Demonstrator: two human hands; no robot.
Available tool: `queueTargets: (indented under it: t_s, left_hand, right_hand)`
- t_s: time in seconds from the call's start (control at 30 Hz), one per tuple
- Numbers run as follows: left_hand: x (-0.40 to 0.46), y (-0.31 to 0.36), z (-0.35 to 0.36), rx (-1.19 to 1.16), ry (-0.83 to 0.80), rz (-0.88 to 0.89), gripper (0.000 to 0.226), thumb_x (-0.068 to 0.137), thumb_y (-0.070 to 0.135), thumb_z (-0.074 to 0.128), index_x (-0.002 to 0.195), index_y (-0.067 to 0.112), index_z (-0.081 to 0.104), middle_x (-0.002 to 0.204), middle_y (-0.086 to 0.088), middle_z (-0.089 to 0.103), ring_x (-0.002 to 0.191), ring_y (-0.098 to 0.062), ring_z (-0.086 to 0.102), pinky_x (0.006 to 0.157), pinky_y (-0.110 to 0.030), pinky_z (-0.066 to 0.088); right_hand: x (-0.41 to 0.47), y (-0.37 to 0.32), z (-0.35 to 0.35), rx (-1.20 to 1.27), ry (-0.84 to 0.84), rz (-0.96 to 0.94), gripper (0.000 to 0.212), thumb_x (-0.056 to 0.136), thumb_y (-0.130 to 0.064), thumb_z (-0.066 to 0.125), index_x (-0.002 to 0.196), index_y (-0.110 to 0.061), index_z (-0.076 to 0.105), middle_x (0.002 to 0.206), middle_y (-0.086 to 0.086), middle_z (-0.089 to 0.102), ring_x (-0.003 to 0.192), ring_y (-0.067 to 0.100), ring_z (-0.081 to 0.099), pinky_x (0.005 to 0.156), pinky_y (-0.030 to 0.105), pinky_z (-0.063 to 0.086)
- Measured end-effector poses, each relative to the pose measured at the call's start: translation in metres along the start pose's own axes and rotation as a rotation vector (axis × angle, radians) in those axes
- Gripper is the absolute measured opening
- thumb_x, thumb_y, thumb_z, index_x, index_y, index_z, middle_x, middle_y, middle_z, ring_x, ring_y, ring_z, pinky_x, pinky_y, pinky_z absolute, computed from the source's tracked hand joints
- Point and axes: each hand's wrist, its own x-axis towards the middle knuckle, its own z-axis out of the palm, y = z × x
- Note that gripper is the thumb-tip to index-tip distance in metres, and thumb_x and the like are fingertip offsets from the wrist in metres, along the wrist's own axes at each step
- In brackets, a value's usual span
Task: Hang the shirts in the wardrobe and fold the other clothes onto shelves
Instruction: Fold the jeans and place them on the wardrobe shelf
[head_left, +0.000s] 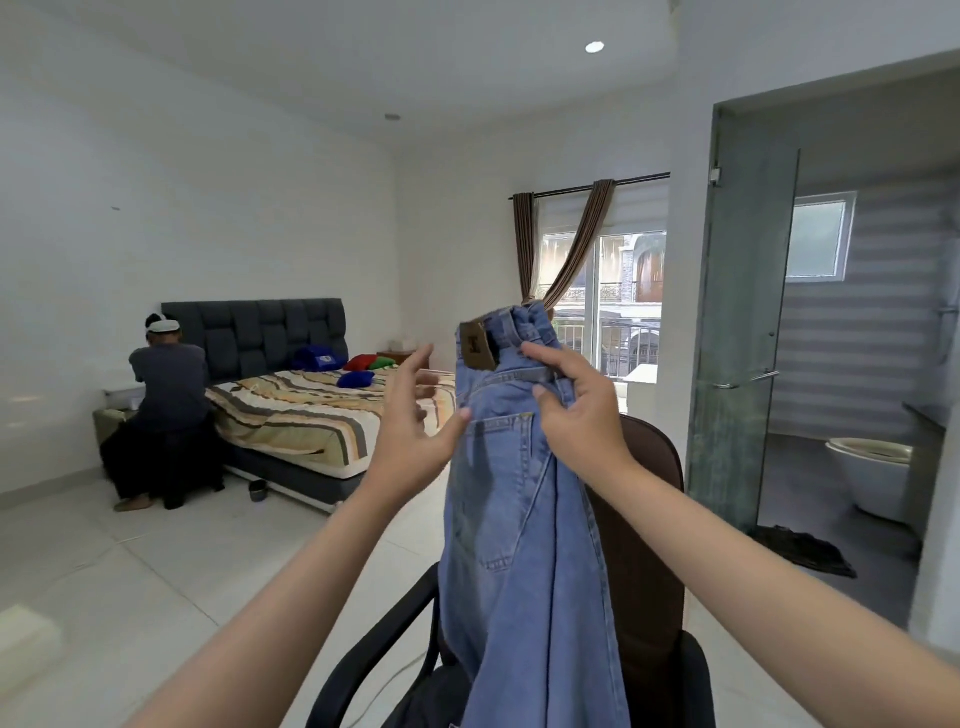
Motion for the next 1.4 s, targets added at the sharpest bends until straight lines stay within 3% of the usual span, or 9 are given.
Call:
queueTargets:
  t_s: [0.27, 0.4, 0.53, 0.7, 0.97, 1.17, 1.23, 1.3, 1.4]
  left_hand:
    - [-0.014, -0.041, -0.010, -0.618, -0.272, -0.679, 0.053, 0.058, 0.008, 0.074, 0.105, 0.016, 0.051, 0.120, -0.008, 0.059, 0.124, -0.034, 0.047, 0.104, -0.045, 0.035]
    - [-0.012, -0.029, -0.005, -0.824, -0.424, -0.635, 0.049, 0.061, 0.003, 0.069, 0.107, 0.013, 0.054, 0.111, -0.010, 0.064, 0.107, -0.032, 0.058, 0.089, -0.044, 0.044]
    - [-0.004, -0.018, -0.008, -0.775, -0.387, -0.562, 0.023, 0.065, -0.001, 0.067, 0.077, 0.017, 0.059, 0.090, -0.004, 0.069, 0.085, -0.024, 0.065, 0.074, -0.034, 0.052]
    - [0.009, 0.002, -0.006, -0.811, -0.363, -0.498, 0.037, 0.064, -0.014, 0.069, 0.058, 0.020, 0.055, 0.079, -0.005, 0.066, 0.074, -0.022, 0.066, 0.065, -0.030, 0.053]
    - [0.037, 0.048, 0.028, -0.646, -0.299, -0.362, 0.035, 0.076, -0.016, 0.058, 0.093, 0.012, 0.071, 0.083, 0.003, 0.075, 0.076, -0.009, 0.070, 0.068, -0.018, 0.056]
    - [0.063, 0.067, 0.050, -0.612, -0.275, -0.326, 0.034, 0.077, -0.015, 0.058, 0.098, 0.010, 0.070, 0.088, -0.002, 0.071, 0.072, -0.010, 0.068, 0.068, -0.019, 0.056]
    - [0.071, 0.068, 0.052, -0.592, -0.272, -0.339, 0.033, 0.079, -0.012, 0.058, 0.093, 0.015, 0.070, 0.088, -0.004, 0.070, 0.075, -0.012, 0.067, 0.066, -0.019, 0.055]
    - [0.077, 0.066, 0.051, -0.591, -0.247, -0.355, 0.032, 0.081, -0.012, 0.057, 0.092, 0.016, 0.069, 0.087, -0.005, 0.069, 0.076, -0.015, 0.064, 0.065, -0.019, 0.055]
    - [0.085, 0.057, 0.048, -0.629, -0.210, -0.408, 0.033, 0.082, -0.014, 0.053, 0.098, 0.011, 0.067, 0.092, -0.009, 0.065, 0.082, -0.020, 0.062, 0.074, -0.025, 0.056]
  right_hand:
    - [0.043, -0.020, -0.027, 0.259, 0.000, 0.031, 0.048, 0.084, 0.018, 0.053, 0.115, -0.018, 0.060, 0.121, 0.006, 0.062, 0.119, 0.019, 0.058, 0.103, 0.041, 0.046]
    - [0.063, -0.030, -0.042, 0.300, 0.017, 0.052, 0.045, 0.084, 0.019, 0.051, 0.114, -0.013, 0.060, 0.119, 0.010, 0.062, 0.115, 0.024, 0.059, 0.099, 0.040, 0.049]
    - [0.074, -0.022, -0.063, 0.233, 0.048, 0.075, 0.044, 0.083, 0.017, 0.054, 0.111, -0.015, 0.063, 0.119, 0.012, 0.063, 0.115, 0.028, 0.060, 0.098, 0.042, 0.049]
    - [0.077, -0.002, -0.091, 0.223, 0.126, 0.191, 0.041, 0.085, 0.015, 0.054, 0.115, -0.012, 0.063, 0.120, 0.013, 0.063, 0.106, 0.024, 0.063, 0.088, 0.031, 0.055]
    - [0.065, 0.036, -0.122, 0.339, 0.262, 0.385, 0.046, 0.089, 0.009, 0.052, 0.127, -0.015, 0.058, 0.115, 0.006, 0.066, 0.095, 0.017, 0.067, 0.081, 0.030, 0.058]
    - [-0.002, 0.073, -0.108, 0.481, 0.233, 0.653, 0.069, 0.086, -0.048, 0.063, 0.145, -0.029, 0.034, 0.126, 0.005, 0.061, 0.114, 0.024, 0.060, 0.096, 0.041, 0.049]
    - [-0.029, 0.072, -0.095, 0.490, 0.161, 0.734, 0.083, 0.072, -0.071, 0.060, 0.140, -0.028, 0.042, 0.114, 0.009, 0.068, 0.101, 0.028, 0.066, 0.082, 0.040, 0.055]
    - [-0.050, 0.065, -0.081, 0.468, 0.128, 0.728, 0.078, 0.073, -0.074, 0.050, 0.136, -0.027, 0.046, 0.097, 0.010, 0.071, 0.080, 0.024, 0.068, 0.068, 0.035, 0.054]
    - [-0.072, 0.052, -0.057, 0.496, 0.110, 0.564, 0.095, 0.058, -0.078, 0.065, 0.138, -0.048, 0.024, 0.124, -0.006, 0.061, 0.100, 0.010, 0.067, 0.078, 0.025, 0.053]
